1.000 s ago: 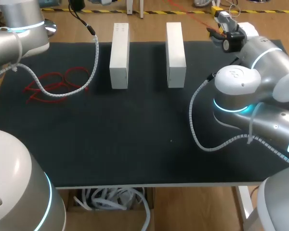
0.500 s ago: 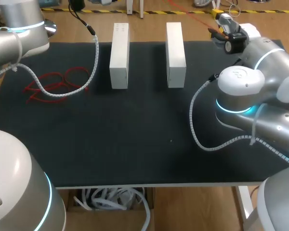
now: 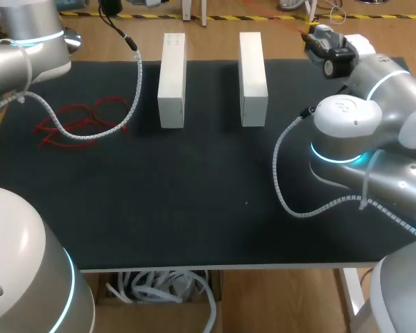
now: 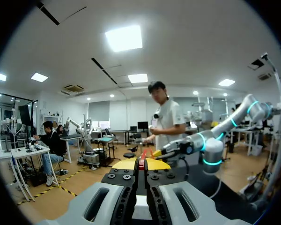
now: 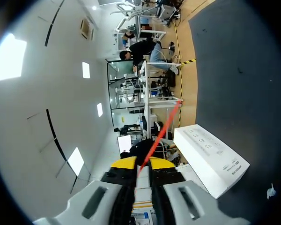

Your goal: Grab the tape and strap the tape.

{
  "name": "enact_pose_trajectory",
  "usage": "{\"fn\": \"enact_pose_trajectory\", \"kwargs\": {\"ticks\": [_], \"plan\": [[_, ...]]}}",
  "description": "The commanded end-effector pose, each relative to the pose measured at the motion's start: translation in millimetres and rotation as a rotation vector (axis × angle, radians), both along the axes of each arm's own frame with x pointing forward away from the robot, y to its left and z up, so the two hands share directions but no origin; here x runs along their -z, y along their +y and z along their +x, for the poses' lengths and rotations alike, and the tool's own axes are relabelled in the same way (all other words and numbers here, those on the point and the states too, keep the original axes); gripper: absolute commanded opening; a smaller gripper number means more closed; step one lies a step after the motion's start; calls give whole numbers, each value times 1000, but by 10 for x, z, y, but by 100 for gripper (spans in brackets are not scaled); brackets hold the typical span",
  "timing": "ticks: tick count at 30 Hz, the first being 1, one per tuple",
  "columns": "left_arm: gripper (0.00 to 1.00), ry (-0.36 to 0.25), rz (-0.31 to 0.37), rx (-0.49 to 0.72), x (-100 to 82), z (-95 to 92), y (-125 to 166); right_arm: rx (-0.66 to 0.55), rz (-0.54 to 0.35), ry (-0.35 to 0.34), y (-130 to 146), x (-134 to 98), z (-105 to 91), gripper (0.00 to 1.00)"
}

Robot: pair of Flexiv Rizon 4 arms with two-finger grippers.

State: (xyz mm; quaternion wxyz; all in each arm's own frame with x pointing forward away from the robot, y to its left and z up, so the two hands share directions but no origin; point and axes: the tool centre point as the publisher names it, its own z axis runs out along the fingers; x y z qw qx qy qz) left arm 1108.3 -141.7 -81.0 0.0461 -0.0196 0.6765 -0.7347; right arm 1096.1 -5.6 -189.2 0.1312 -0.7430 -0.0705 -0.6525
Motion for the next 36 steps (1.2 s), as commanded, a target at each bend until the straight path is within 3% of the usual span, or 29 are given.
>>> {"fn": "enact_pose_trajectory", "kwargs": {"ticks": [1,4,18,22,24,27,28,29,36], "plan": [[0,0,-1,-3,3,-11,-1,1,-2,4,-3,-3,-7,12],[0,0,-1,-3,3,-11,-1,2,-3,4,-6,-2,-9,22],[0,0,-1,-3,3,-11,-1,24,-14,10,-124,25,-39,28],[0,0,-1,-3,3,-11,-1,30,-14,10,-135,26,-41,26],[0,0,-1,-3,3,-11,-1,32,-13,9,-139,22,-43,17],[0,0,-1,-3,3,-11,-1,35,-14,8,-148,18,-42,17],[0,0,-1,-3,3,-11,-1,35,-13,6,-151,17,-41,2],[0,0,-1,-3,3,-11,-1,35,-13,5,-153,16,-41,0],[0,0,-1,-3,3,-11,-1,35,-14,1,-160,6,-25,0]]}}
